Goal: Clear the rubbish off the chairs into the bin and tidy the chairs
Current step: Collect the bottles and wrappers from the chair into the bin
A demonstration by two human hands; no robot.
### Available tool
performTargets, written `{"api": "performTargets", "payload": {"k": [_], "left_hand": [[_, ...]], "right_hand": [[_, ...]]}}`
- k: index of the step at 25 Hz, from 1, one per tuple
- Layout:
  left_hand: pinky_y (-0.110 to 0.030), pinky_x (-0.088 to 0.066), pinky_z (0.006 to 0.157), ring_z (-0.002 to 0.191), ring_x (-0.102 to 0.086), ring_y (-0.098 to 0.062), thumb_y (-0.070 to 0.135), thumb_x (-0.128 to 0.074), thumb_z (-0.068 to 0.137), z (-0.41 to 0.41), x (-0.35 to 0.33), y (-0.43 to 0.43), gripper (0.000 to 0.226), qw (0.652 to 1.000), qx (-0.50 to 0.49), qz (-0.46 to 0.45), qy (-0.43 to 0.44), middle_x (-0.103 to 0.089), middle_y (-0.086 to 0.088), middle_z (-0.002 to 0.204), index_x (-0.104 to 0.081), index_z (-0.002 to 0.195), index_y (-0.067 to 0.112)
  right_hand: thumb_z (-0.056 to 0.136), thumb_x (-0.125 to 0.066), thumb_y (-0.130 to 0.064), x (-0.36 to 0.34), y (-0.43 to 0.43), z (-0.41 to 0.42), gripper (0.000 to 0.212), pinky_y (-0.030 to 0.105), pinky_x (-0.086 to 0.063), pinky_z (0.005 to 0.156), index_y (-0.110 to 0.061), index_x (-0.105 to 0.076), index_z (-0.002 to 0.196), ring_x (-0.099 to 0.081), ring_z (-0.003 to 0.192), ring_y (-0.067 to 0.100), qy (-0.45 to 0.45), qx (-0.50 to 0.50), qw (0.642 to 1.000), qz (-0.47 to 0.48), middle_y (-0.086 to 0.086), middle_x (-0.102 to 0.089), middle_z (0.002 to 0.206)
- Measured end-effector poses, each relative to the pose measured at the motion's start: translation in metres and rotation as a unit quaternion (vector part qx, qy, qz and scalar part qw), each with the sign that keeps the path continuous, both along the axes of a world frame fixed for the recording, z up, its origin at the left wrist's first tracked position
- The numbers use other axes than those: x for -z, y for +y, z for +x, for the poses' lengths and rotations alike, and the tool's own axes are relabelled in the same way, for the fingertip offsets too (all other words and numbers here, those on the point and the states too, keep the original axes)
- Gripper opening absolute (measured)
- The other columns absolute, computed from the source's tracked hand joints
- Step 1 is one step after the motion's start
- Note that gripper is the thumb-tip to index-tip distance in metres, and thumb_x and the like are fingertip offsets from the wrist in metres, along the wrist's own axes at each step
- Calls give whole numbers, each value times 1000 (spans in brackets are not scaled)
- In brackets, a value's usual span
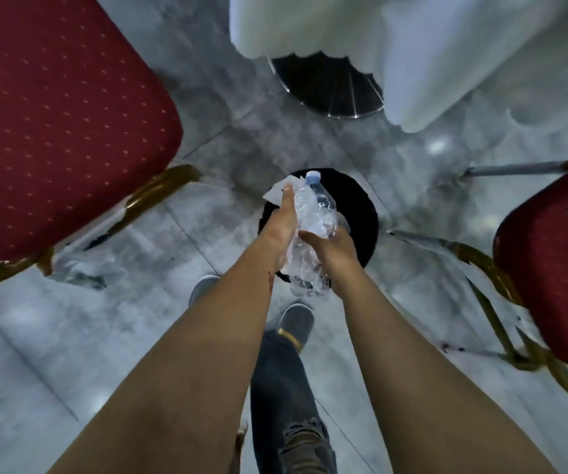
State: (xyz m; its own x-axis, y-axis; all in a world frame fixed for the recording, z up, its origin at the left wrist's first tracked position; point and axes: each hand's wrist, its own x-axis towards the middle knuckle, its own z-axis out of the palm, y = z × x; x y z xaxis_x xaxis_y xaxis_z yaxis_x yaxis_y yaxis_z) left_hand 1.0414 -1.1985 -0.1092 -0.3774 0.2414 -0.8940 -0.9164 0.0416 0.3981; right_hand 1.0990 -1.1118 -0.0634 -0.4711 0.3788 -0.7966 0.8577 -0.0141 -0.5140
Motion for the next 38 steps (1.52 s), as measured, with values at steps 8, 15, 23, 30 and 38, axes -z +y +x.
{"api": "performTargets", "payload": {"k": [8, 15, 23, 30, 38], "left_hand": [[-49, -42, 103, 122, -56, -29, 105, -38, 35, 16, 84, 38, 124, 991, 87, -83, -60, -55, 0, 139, -43, 141, 40], [-39, -26, 115, 139, -37, -30, 54, -24, 101, 6, 29, 42, 55, 942, 275, -172, 91, -38, -6, 152, -24, 152, 34], [-43, 0, 120, 150, 3, -21, 48, -24, 103, 1, -67, 85, 61, 743, 540, -247, 308, -4, -5, 163, -8, 156, 23], [-42, -1, 121, 150, 4, -23, 53, -24, 101, 23, -151, 176, 70, 618, 619, -232, 427, 0, -9, 163, -1, 156, 15], [-46, 0, 121, 150, 6, -24, 60, -26, 98, 87, -163, 332, 78, 597, 625, -207, 458, 4, -9, 163, 0, 156, 15]], "right_hand": [[89, -71, -30, 76, 59, 17, 34, 21, -47, 53, -10, -60, 114, -62, 73, 21, -40, 55, 998, -11, 3, -65, 89], [99, -47, -48, 72, 86, 30, 65, 36, -37, 104, -14, -32, 153, -44, 138, 28, -40, 46, 998, 34, 8, -43, 153], [100, -44, -47, -23, 115, 58, 69, 42, -29, 118, -9, -27, 154, -31, 146, 31, -22, 16, 968, 248, 15, -33, 159], [101, -39, -49, -104, 196, 105, 71, 43, -6, 124, -15, -13, 158, -4, 154, 22, -56, 18, 924, 378, 3, -9, 167], [99, -42, -52, -124, 328, 172, 77, 44, -5, 125, -14, -10, 158, -3, 154, 23, -95, 47, 898, 428, 6, -7, 167]]}}
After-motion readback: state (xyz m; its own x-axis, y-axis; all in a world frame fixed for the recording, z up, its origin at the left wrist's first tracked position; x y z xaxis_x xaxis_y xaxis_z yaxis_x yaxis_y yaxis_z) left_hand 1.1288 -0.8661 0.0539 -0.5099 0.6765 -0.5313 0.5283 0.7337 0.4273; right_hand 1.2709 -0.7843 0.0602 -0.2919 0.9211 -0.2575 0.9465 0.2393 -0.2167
